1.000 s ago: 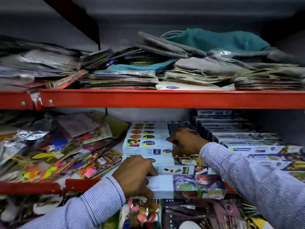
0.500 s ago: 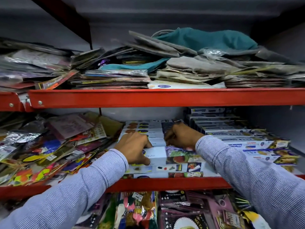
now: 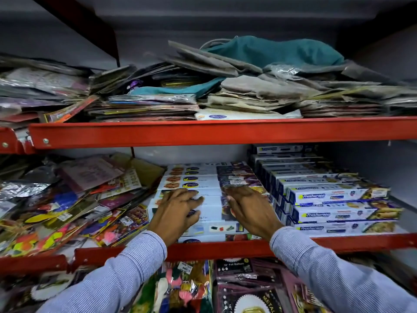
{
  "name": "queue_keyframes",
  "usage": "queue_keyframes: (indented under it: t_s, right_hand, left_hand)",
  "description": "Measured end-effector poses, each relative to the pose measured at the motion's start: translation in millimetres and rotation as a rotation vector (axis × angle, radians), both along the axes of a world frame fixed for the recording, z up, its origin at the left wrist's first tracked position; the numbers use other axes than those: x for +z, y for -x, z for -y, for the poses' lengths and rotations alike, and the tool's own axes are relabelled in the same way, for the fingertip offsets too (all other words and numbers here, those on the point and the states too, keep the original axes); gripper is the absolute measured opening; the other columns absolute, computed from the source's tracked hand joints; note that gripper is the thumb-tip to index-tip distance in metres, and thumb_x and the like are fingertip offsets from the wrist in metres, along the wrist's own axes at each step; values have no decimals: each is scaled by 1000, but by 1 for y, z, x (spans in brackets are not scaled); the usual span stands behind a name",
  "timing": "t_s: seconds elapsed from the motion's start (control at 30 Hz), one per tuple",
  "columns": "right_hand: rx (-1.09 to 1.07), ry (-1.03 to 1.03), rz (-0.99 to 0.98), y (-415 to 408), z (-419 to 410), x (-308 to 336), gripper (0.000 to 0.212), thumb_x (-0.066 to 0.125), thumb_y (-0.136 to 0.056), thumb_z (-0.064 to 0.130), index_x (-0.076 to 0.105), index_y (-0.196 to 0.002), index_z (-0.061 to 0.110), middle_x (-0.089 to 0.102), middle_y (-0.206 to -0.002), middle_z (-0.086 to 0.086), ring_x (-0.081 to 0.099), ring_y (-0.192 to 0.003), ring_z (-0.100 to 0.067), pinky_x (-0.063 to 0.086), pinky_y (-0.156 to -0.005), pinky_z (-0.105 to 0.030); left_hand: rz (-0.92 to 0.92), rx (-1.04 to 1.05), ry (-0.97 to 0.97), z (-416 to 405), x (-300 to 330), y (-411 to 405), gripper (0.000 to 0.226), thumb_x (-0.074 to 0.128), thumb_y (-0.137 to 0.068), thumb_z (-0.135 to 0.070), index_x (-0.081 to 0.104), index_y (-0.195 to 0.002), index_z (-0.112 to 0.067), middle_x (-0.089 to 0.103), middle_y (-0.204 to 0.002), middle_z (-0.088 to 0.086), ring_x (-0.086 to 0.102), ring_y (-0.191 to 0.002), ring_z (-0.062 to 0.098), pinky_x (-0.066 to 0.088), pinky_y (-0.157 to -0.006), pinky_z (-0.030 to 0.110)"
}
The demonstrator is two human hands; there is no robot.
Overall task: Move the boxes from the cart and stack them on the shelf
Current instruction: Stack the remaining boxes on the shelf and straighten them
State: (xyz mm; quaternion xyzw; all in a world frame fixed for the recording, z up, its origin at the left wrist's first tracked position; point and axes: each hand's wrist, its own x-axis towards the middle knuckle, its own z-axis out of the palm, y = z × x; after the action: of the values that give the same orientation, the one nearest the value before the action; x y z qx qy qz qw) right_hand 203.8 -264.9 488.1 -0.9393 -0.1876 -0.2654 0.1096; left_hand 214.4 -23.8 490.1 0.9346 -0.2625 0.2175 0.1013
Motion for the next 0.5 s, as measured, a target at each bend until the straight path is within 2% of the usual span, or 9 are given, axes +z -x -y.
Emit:
queue_keyframes:
  t_s: [0.1, 0.27, 0.37, 0.43, 0.5]
  right_hand:
    - [-39, 43, 24, 1, 1, -9, 43, 29, -103, 39, 51, -138, 26, 58, -142, 4, 52, -128, -17, 38, -112, -39]
    - [-66, 85, 43, 0, 1, -12, 46, 24, -104, 42, 49, -141, 27, 56, -144, 5, 49, -131, -15, 35, -114, -39]
    - [-90, 88, 66, 0, 0, -15, 49, 19, -104, 43, 48, -141, 27, 56, -144, 6, 48, -132, -14, 35, -114, -38]
    - [-100, 86, 64, 1, -1, -19, 53, 16, -103, 45, 43, -145, 26, 51, -148, 4, 43, -138, -15, 31, -117, -41]
    - [-100, 126, 61, 2, -2, -25, 58, 17, -102, 51, 34, -150, 23, 42, -155, 2, 34, -145, -16, 22, -122, -44]
  left_hand:
    - [5, -24, 20, 1, -9, 3, 43, 44, -104, -39, 43, -147, -34, 42, -155, -8, 33, -144, 16, 25, -119, 39]
    - [-14, -30, 46, 2, -13, 3, 44, 41, -106, -33, 35, -149, -37, 35, -158, -11, 24, -149, 15, 14, -122, 38]
    - [8, -29, 33, 4, -15, 3, 46, 43, -106, -29, 34, -150, -36, 34, -159, -8, 24, -150, 16, 14, -123, 41]
    - [39, -29, 19, 4, -19, 4, 47, 42, -106, -34, 31, -152, -34, 33, -160, -6, 22, -151, 17, 12, -124, 44]
    - [93, -15, -26, 0, -26, 5, 54, 36, -104, -48, 24, -154, -33, 28, -162, -4, 16, -152, 21, 8, -123, 50]
